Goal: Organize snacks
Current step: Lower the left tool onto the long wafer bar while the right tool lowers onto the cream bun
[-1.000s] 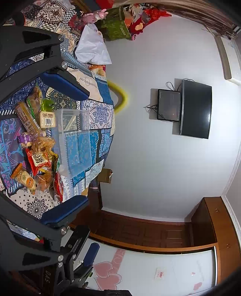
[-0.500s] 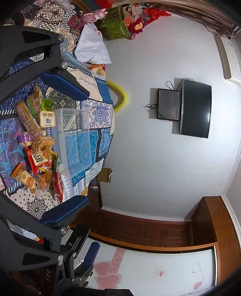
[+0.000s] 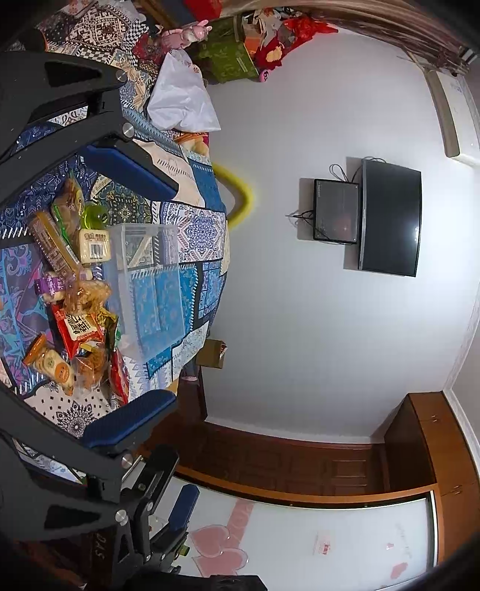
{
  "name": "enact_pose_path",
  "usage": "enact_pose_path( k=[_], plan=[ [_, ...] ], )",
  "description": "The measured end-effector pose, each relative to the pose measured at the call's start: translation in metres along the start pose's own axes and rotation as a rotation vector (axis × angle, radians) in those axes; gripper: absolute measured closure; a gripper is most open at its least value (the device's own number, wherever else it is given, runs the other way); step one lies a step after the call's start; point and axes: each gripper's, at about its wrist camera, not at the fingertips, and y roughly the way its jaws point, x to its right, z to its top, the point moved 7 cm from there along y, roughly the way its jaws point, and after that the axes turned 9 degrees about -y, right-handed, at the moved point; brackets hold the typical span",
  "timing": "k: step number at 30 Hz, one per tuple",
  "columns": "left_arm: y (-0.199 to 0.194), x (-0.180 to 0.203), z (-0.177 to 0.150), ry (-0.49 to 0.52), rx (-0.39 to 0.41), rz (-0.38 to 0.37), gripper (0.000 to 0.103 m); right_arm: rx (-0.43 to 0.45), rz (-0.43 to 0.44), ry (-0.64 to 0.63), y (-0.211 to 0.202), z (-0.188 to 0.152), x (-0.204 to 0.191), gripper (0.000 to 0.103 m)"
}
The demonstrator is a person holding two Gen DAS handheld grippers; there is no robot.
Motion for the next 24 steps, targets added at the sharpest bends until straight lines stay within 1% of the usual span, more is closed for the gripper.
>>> enact_pose_path(
  k=[5, 9, 10, 13, 14, 16, 17, 19, 21, 24],
  plan=[
    [0.011, -0.006, -0.012, 0.009, -0.032, 0.001, 0.000, -0.060, -0.004, 0.022, 0.014, -0.014, 0.005, 0.000],
    [0.028, -0.016, -0.027, -0.004, -0.097, 0.004, 0.000, -0.125, 0.000, 0.024, 0.026, -0.032, 0.009, 0.000],
    [0.034, -0.020, -0.032, -0.012, -0.124, 0.004, 0.000, -0.138, -0.004, 0.021, 0.028, -0.036, 0.011, 0.000],
    [0.044, -0.031, -0.046, -0.027, -0.163, 0.018, 0.001, -0.194, -0.020, -0.002, 0.038, -0.053, 0.012, 0.000],
    [0.048, -0.035, -0.051, -0.030, -0.176, 0.029, 0.003, -0.211, -0.022, -0.006, 0.040, -0.058, 0.012, 0.000],
    [0.056, -0.042, -0.061, -0.034, -0.205, 0.051, 0.011, -0.246, -0.018, -0.004, 0.046, -0.070, 0.013, 0.000],
    [0.061, -0.048, -0.067, -0.040, -0.226, 0.066, 0.012, -0.270, -0.012, -0.004, 0.049, -0.078, 0.013, 0.000],
    [0.068, -0.057, -0.077, -0.049, -0.260, 0.082, 0.020, -0.310, -0.013, -0.003, 0.054, -0.090, 0.015, 0.000],
    [0.078, -0.066, -0.091, -0.062, -0.309, 0.098, 0.022, -0.359, -0.005, 0.003, 0.060, -0.104, 0.016, 0.002],
    [0.092, -0.081, -0.109, -0.096, -0.374, 0.112, 0.022, -0.417, 0.006, 0.033, 0.068, -0.122, 0.020, 0.004]
  ],
)
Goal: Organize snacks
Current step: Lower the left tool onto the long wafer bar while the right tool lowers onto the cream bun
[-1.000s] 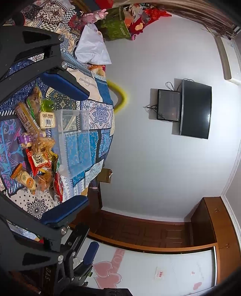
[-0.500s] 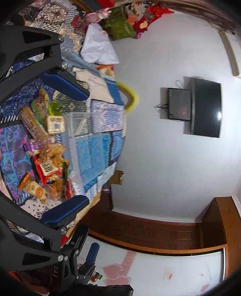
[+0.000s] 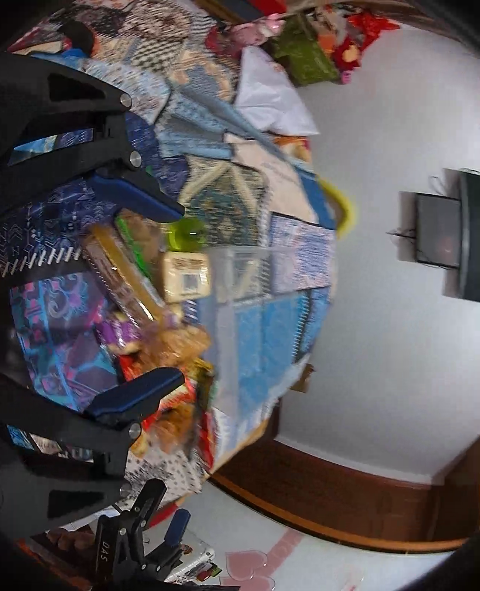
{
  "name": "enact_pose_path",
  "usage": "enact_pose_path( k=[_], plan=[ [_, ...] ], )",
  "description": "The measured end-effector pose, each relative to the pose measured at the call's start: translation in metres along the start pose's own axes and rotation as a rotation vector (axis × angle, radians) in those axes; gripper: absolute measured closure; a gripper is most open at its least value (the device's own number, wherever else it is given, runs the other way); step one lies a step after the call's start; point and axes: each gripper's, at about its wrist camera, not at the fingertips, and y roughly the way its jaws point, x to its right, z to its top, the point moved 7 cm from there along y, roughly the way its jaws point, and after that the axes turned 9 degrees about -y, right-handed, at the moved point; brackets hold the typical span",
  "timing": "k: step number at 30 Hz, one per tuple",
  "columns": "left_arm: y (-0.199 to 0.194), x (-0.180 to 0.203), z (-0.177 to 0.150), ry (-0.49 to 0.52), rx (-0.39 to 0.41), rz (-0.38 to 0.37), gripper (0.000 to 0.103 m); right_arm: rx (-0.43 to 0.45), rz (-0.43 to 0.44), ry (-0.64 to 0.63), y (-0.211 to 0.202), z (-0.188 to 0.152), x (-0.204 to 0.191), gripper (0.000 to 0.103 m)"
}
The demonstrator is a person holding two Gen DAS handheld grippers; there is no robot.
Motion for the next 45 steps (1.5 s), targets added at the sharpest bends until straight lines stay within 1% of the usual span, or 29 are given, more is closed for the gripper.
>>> enact_pose_path(
  k=[2, 5, 6, 7, 10, 12, 14, 16, 19, 21, 26, 30, 35, 39, 42, 45],
  plan=[
    [0.012, -0.008, -0.006, -0.017, -0.036, 0.009, 0.023, -0.031, 0.019, 0.029, 0.008, -0.008, 0.003, 0.006],
    [0.028, -0.018, -0.017, -0.034, -0.072, 0.040, 0.028, -0.082, 0.058, 0.073, 0.023, -0.019, 0.005, 0.013],
    [0.033, -0.022, -0.021, -0.042, -0.087, 0.046, 0.031, -0.097, 0.068, 0.083, 0.027, -0.022, 0.005, 0.016],
    [0.036, -0.025, -0.024, -0.049, -0.099, 0.048, 0.037, -0.115, 0.077, 0.089, 0.032, -0.026, 0.005, 0.018],
    [0.046, -0.031, -0.033, -0.061, -0.140, 0.052, 0.046, -0.145, 0.109, 0.094, 0.042, -0.033, 0.001, 0.025],
    [0.050, -0.028, -0.037, -0.040, -0.151, 0.049, 0.047, -0.161, 0.144, 0.096, 0.047, -0.035, -0.005, 0.034],
    [0.053, -0.022, -0.038, -0.020, -0.163, 0.028, 0.047, -0.174, 0.169, 0.093, 0.051, -0.036, -0.011, 0.037],
    [0.057, -0.015, -0.041, -0.001, -0.188, 0.001, 0.047, -0.175, 0.173, 0.080, 0.054, -0.035, -0.015, 0.037],
    [0.069, -0.012, -0.048, 0.007, -0.234, -0.007, 0.047, -0.181, 0.183, 0.056, 0.057, -0.035, -0.022, 0.037],
    [0.074, -0.011, -0.047, 0.034, -0.228, 0.006, 0.047, -0.184, 0.195, 0.053, 0.060, -0.034, -0.025, 0.037],
    [0.083, -0.011, -0.045, 0.048, -0.256, -0.017, 0.045, -0.197, 0.231, 0.077, 0.067, -0.032, -0.027, 0.036],
    [0.076, -0.009, -0.048, 0.056, -0.283, -0.052, 0.045, -0.199, 0.241, 0.088, 0.071, -0.029, -0.029, 0.036],
    [0.061, -0.007, -0.058, 0.044, -0.314, -0.083, 0.045, -0.189, 0.222, 0.063, 0.075, -0.026, -0.030, 0.037],
    [0.054, -0.012, -0.059, 0.048, -0.299, -0.043, 0.045, -0.202, 0.217, 0.057, 0.075, -0.026, -0.032, 0.037],
    [0.054, -0.016, -0.049, 0.029, -0.286, -0.054, 0.045, -0.200, 0.221, 0.083, 0.066, -0.027, -0.028, 0.037],
    [0.062, -0.013, -0.041, 0.058, -0.289, -0.069, 0.045, -0.204, 0.214, 0.104, 0.057, -0.031, -0.023, 0.037]
  ],
)
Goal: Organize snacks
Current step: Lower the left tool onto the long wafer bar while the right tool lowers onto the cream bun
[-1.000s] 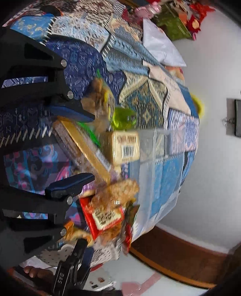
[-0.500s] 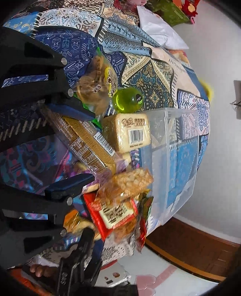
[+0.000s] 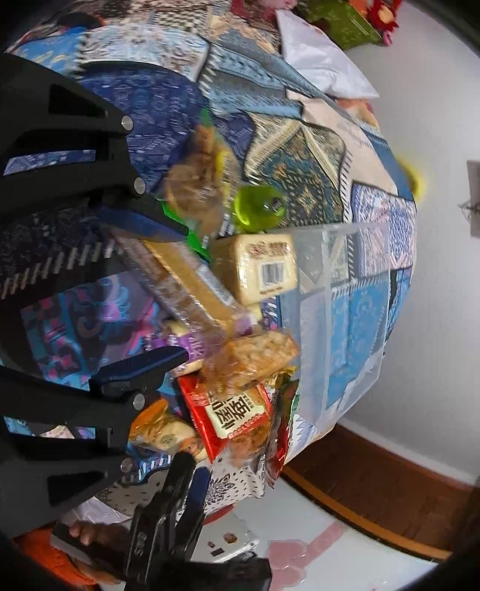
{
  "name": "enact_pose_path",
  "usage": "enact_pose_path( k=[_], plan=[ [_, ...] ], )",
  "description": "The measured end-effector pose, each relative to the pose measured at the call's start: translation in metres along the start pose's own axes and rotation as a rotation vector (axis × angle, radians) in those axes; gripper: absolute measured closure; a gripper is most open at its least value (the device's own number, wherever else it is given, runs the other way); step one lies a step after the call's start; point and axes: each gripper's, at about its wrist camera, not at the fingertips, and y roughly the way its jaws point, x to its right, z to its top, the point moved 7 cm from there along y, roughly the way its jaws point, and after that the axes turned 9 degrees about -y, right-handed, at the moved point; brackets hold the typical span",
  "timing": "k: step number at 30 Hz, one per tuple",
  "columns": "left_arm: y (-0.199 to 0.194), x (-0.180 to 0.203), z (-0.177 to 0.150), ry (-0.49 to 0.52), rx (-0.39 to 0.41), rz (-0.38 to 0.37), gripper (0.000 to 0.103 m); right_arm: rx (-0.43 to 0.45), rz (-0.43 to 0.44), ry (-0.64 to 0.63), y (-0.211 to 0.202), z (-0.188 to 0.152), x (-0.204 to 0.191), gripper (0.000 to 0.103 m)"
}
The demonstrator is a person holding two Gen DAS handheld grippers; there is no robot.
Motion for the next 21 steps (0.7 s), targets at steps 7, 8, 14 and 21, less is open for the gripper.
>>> enact_pose_path(
  k=[7, 8, 14, 21],
  plan=[
    [0.032, -0.004, 0.001, 0.068, -0.062, 0.031, 0.037, -0.013, 0.054, -0.020, -0.005, -0.005, -0.015, 0.037],
    [0.034, -0.004, 0.000, 0.074, -0.068, 0.030, 0.037, -0.019, 0.060, -0.028, -0.002, -0.005, -0.018, 0.037],
    [0.034, -0.006, -0.006, 0.071, -0.092, 0.031, 0.037, -0.053, 0.082, 0.032, 0.025, 0.004, -0.022, 0.035],
    [0.019, -0.007, -0.018, 0.041, -0.105, 0.020, 0.052, -0.050, 0.017, 0.039, 0.042, 0.015, -0.018, 0.033]
  ],
)
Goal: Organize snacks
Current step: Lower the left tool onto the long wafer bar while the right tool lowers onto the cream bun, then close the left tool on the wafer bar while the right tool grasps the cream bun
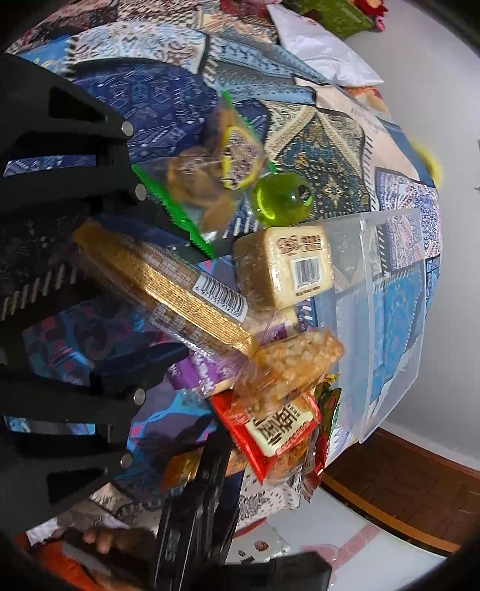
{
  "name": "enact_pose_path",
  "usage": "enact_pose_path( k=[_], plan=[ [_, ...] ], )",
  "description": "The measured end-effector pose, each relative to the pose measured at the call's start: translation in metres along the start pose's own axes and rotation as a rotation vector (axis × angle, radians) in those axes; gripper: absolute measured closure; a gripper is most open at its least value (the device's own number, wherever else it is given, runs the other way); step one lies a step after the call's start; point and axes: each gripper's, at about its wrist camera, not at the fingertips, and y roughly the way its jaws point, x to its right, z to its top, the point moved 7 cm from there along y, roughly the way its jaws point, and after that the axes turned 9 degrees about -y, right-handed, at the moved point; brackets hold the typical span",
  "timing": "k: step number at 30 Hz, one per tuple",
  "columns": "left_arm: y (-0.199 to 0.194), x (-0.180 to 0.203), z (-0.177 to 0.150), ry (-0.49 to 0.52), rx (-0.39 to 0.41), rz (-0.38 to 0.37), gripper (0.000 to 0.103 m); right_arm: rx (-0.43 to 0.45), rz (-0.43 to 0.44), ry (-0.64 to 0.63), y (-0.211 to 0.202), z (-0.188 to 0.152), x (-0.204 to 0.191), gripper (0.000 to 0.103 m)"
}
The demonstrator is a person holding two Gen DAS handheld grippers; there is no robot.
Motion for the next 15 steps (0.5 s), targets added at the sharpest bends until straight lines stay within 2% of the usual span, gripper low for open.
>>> enact_pose_path(
  k=[4, 6, 8, 12, 15],
  plan=[
    [-0.004, 0.001, -0.008, -0.026, -0.029, -0.031, 0.055, 0.009, -0.022, -0.046, -0.001, -0.004, -0.002, 0.037],
    [-0.005, 0.002, -0.012, -0.017, -0.035, -0.026, 0.055, 0.012, -0.030, -0.063, -0.003, -0.006, 0.000, 0.045],
    [-0.002, 0.003, -0.014, 0.008, -0.034, 0.000, 0.055, 0.016, -0.017, -0.064, -0.007, -0.008, 0.003, 0.047],
    [0.013, -0.004, -0.011, -0.031, -0.053, 0.005, 0.054, 0.024, 0.013, -0.042, -0.014, -0.012, 0.013, 0.058],
    [0.016, -0.005, -0.011, -0.035, -0.020, 0.010, 0.055, 0.029, 0.024, -0.030, -0.017, -0.015, 0.016, 0.064]
  ],
)
